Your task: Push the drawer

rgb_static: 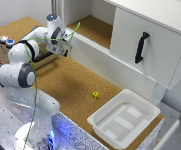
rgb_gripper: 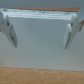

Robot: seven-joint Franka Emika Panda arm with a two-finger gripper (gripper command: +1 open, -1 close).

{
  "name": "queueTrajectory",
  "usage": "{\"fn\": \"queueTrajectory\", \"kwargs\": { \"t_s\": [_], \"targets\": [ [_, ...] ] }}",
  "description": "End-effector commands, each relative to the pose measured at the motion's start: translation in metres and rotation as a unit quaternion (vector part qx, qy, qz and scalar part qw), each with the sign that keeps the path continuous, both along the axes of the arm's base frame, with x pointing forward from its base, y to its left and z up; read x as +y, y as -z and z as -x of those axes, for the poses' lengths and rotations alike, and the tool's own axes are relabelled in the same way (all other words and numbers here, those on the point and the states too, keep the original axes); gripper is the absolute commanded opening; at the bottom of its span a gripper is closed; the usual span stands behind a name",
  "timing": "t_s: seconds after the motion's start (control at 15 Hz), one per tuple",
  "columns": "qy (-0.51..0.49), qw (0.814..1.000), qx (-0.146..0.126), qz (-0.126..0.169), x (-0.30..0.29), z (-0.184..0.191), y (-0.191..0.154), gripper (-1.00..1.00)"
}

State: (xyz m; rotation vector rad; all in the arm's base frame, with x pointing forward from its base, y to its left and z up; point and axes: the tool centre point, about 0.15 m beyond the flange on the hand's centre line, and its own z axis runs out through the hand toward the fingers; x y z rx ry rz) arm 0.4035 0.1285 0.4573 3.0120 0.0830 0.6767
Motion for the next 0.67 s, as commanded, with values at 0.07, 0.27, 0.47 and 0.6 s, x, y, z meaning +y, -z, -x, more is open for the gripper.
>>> {"fn": "queueTrajectory", "kwargs": {
  "t_s": [0.07, 0.27, 0.47, 0.6],
  "targets": [
    [0.012, 1.0, -0.02, -0.017, -0.112, 0.026, 0.004, 1.0],
    [0.021, 0.999, -0.027, -0.02, -0.165, 0.033, 0.006, 1.0],
    [0.026, 0.999, -0.03, -0.025, -0.219, 0.037, 0.008, 1.0],
    [0.023, 0.999, -0.025, -0.021, -0.248, 0.032, 0.01, 1.0]
  ]
}}
